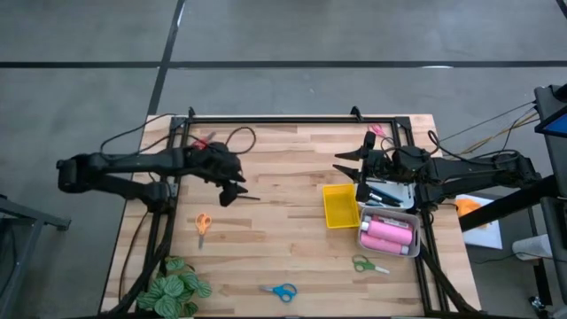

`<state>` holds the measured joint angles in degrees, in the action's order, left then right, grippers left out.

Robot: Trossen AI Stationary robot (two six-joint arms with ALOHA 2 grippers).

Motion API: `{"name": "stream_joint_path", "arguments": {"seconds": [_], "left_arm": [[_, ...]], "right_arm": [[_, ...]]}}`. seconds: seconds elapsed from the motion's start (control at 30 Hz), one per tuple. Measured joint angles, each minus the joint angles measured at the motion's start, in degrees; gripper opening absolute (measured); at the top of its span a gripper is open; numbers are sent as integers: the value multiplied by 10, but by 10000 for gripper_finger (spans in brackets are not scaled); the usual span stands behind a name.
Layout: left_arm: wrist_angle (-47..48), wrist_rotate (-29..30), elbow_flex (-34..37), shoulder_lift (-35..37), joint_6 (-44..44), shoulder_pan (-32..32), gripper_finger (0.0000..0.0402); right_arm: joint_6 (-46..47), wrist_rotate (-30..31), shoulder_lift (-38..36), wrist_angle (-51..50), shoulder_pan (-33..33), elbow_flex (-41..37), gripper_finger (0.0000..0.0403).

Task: Pick & Place Paint Supplies
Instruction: Put the black paint brush into the white bin

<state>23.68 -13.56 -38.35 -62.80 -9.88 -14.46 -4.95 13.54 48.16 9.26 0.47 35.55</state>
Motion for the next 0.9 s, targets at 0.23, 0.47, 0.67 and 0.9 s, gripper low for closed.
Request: {"name": "stream_joint_path", "arguments": {"seconds": [0.23, 0.47, 0.67, 0.9], "left_arm": [[15, 9, 3, -73, 73, 0, 237], [16, 31, 4, -159, 127, 0, 238], [3, 32, 4, -239, 132, 1, 238], [-16, 31, 0, -269, 147, 1, 237]], "right_arm": [[0, 0, 0, 0, 0, 0, 134], [0, 0, 0, 0, 0, 0, 134], [0, 0, 0, 0, 0, 0, 134], [0, 0, 0, 0, 0, 0, 134]]}}
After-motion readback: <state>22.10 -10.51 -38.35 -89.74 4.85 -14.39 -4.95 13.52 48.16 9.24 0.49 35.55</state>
